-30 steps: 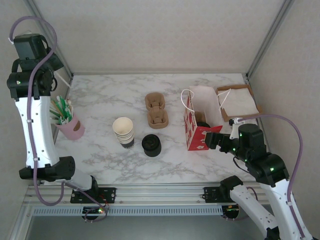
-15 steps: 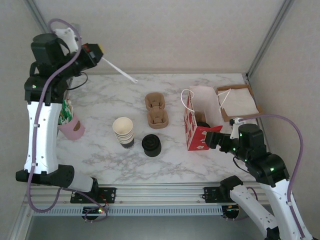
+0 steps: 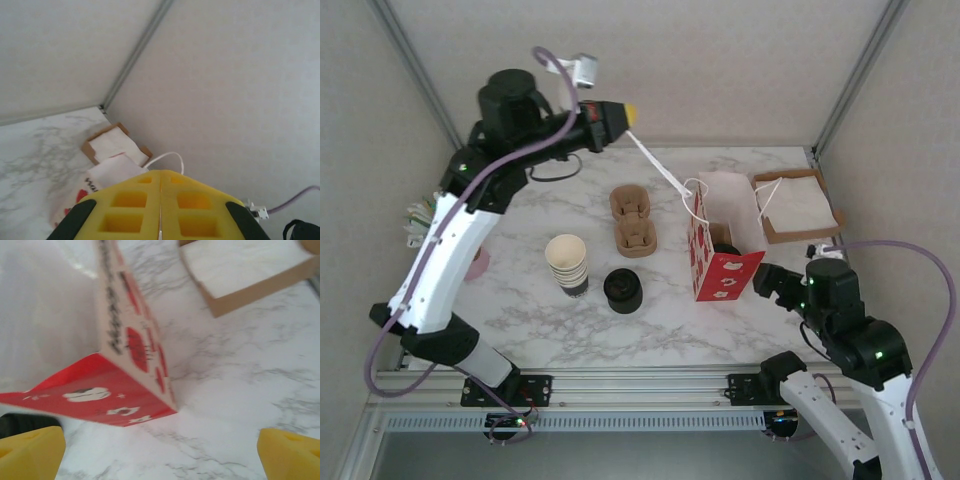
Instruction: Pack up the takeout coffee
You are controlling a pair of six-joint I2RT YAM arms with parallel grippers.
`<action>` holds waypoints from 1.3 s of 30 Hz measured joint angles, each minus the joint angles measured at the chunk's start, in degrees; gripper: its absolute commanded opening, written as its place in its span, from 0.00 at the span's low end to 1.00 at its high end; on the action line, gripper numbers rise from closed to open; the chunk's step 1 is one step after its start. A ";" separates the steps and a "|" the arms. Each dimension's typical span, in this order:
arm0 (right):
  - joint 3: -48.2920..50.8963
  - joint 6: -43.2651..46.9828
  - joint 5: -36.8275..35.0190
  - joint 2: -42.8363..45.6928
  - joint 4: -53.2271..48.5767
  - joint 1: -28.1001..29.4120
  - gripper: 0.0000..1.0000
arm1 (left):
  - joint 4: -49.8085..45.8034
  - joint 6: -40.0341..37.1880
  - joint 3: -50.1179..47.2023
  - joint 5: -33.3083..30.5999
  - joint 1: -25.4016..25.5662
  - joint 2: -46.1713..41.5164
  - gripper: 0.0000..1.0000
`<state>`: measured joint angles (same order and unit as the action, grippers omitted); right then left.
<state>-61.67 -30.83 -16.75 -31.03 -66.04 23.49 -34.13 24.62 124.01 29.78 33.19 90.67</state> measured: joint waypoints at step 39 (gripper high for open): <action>-1.97 -7.13 -10.05 -1.38 -8.50 0.00 0.99 | -2.93 -20.33 22.08 -40.44 24.63 41.22 0.08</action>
<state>-63.64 -37.95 -26.81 -32.40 -74.54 23.49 -37.06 4.29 146.08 -10.66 57.82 131.90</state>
